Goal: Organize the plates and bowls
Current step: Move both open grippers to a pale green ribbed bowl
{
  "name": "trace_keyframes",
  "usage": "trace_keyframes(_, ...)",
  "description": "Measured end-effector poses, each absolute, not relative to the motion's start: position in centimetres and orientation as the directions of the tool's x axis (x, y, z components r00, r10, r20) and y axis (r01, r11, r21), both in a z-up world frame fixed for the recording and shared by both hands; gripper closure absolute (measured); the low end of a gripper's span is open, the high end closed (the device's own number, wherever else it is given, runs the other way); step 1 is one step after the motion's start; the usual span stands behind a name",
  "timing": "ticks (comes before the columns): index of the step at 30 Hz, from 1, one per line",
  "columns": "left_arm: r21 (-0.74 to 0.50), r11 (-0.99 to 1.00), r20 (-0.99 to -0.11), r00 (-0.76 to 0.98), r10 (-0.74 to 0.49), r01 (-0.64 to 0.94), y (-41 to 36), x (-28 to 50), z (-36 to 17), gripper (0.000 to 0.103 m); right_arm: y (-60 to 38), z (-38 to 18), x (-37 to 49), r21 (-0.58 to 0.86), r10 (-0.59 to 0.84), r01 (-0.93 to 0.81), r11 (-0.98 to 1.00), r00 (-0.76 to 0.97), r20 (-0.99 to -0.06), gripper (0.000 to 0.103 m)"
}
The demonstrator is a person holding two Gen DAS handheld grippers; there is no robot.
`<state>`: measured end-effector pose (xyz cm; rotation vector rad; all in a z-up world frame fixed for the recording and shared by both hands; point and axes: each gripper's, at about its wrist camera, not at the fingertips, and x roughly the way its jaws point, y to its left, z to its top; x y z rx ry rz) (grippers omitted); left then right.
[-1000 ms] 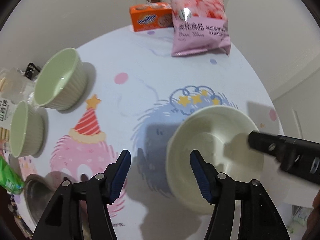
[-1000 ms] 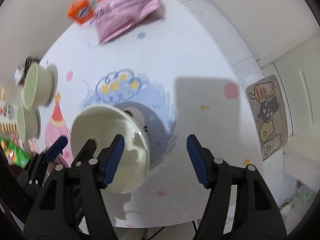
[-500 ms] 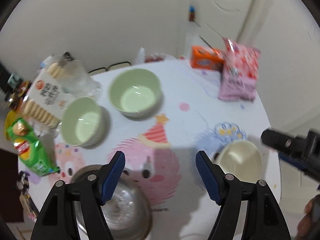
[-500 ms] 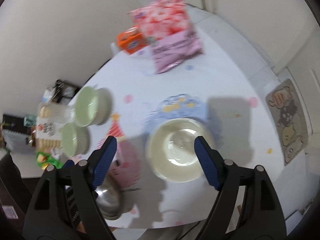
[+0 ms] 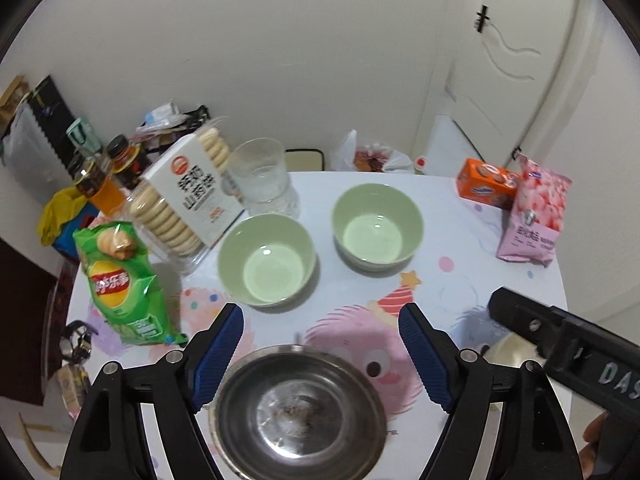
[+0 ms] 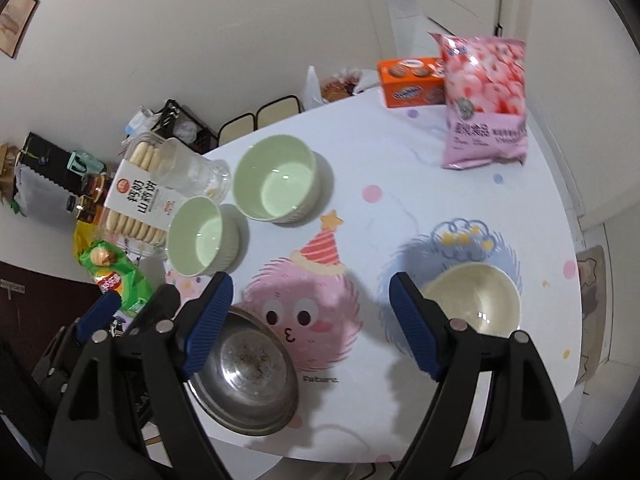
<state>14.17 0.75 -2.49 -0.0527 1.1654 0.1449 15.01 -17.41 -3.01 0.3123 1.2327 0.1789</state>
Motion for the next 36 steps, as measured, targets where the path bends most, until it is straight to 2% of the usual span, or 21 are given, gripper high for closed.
trace_keyframes(9,0.026,0.983,-0.923,0.372,0.093,-0.180,2.5,15.0,-3.5,0.021,-17.1,-2.7,16.5,0.309,0.275,0.054,0.950,0.332,-0.902,0.022)
trace_keyframes(18,0.017,0.996,-0.908,0.417,0.050,-0.082,1.7,19.4,-5.3,0.021,-17.9,-3.5,21.0,0.261,0.207,0.121,0.958,0.339,-0.918,0.022)
trace_keyframes(22,-0.020,1.000,-0.926,0.378,-0.011,-0.020,1.1,22.4,-7.1,0.021,-17.5,-5.3,23.7,0.299,0.249,0.147,0.943,0.286,-0.925,0.022)
trace_keyframes(26,0.003,0.999,-0.943,0.332,-0.014,0.050,-0.4,25.0,-9.5,0.021,-17.6,-7.6,26.0,0.339,0.295,0.182,0.923,0.230,-0.927,0.022)
trace_keyframes(36,-0.021,0.998,-0.966,0.255,-0.037,0.065,-0.7,28.6,-13.6,0.021,-18.1,-12.0,29.6,0.374,0.353,0.260,0.890,0.124,-0.927,0.022)
